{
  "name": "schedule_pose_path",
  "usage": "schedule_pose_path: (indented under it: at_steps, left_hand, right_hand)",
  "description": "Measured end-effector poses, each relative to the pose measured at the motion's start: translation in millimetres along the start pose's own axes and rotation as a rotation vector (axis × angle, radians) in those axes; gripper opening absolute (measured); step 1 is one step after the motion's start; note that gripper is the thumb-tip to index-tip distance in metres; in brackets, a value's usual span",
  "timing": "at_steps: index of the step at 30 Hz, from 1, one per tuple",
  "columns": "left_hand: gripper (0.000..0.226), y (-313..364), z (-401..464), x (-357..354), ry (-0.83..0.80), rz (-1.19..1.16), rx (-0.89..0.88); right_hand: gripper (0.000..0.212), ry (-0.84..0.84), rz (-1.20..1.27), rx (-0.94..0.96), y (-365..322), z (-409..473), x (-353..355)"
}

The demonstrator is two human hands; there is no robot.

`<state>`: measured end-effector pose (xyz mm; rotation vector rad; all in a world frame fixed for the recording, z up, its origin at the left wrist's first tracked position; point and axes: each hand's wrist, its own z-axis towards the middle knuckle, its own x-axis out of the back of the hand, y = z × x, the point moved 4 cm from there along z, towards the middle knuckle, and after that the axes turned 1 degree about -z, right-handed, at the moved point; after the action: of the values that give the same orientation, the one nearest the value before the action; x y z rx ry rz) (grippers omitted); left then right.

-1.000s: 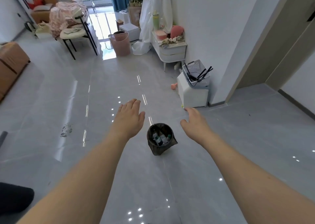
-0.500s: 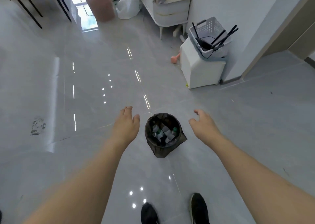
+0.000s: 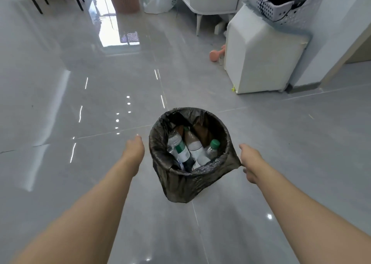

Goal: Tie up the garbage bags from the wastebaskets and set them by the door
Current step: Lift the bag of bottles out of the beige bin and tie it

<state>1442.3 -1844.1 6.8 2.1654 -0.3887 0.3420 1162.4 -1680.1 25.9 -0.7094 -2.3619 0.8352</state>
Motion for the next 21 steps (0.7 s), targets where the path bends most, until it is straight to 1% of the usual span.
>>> schedule_pose_path:
  at_steps: [1,4,8,10,12,14,16,18,21]
  left_hand:
    - [0.057,-7.4,8.4,-1.1,-0.014,-0.057,0.043]
    - [0.061,-29.4,11.6,-7.0,-0.122,-0.187,0.155]
    - [0.061,-58.1,-2.4,-15.8,-0.257,-0.288,0.254]
    - [0.06,-54.5,6.2,-20.3,-0.328,-0.247,0.276]
    - [0.058,-39.7,16.5,-17.8,-0.386,-0.171,0.244]
    - [0.056,-19.1,26.1,-12.9,-0.418,-0.193,0.156]
    - [0.054,-16.1,28.0,-7.6,-0.424,-0.217,0.135]
    - [0.049,-31.2,21.6,-4.3,-0.428,-0.17,0.187]
    - [0.045,-50.0,18.3,-4.1,-0.461,-0.194,0.302]
  right_hand:
    - [0.043,-0.016,0.031,-0.012,4.6,8.9,-2.7]
    - [0.03,-0.072,0.119,-0.077,13.7,19.4,-13.4]
    - [0.035,-0.09,0.157,-0.101,24.8,21.9,-21.6]
    - [0.036,-0.107,0.221,-0.157,27.4,30.7,-20.8]
    - [0.035,-0.125,0.209,-0.203,28.3,37.3,-13.9]
    - [0.028,-0.157,0.172,-0.179,21.1,38.3,-4.2]
    - [0.021,-0.201,0.16,-0.138,15.1,36.0,1.9]
    - [0.016,-0.213,0.147,-0.102,12.3,33.4,4.8]
    - [0.014,-0.2,0.127,-0.065,16.1,36.2,1.0]
